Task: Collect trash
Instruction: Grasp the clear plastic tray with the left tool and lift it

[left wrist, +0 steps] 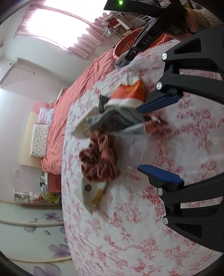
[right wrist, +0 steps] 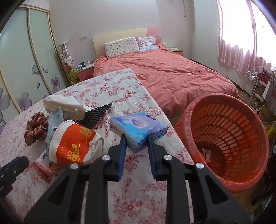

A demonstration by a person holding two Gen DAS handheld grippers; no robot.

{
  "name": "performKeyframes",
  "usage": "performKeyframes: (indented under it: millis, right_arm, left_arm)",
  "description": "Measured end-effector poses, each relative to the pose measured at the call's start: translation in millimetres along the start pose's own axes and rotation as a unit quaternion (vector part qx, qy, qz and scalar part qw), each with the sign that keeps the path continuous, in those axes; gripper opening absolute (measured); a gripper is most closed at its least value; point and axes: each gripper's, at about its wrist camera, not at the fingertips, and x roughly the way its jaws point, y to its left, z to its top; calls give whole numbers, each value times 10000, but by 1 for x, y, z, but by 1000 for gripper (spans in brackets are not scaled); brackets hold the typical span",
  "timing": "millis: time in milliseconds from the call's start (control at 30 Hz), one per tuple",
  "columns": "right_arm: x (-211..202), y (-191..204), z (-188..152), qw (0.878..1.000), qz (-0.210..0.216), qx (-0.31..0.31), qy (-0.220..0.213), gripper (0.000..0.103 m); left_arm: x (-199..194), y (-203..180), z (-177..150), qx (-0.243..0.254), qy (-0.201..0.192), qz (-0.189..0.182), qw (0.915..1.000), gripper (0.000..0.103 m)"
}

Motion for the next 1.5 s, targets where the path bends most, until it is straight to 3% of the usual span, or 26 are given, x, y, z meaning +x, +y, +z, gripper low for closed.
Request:
performKeyframes:
  millis: [100,267,567,1067,1167,1500]
  right_arm:
    - [-5,-4,-3,10000,4,4,-11,24]
    - [-10,-6,-7,10000,4,-15,-39,24]
    - [-7,-7,-12,10000,54,29,46,24]
    - [-6,-11,-15,9999,60,77,129,24]
    - [-6,-11,-15,9999,63,84,135,24]
    - [-7,-10,-16,9998,65,95,140,24]
  left_arm:
    - [0,-3,1,16,-40,-77,10000,62]
    - [5,12,5,-58,-71,149,9998,60]
    - [29,19,3,50,215,444,9988,61]
    - [34,19,1,-109,426,345,9984,74]
    - [35,16,-3,-1,433,496,9978,78]
    - [43,22,-10,-9,506,622,9968,78]
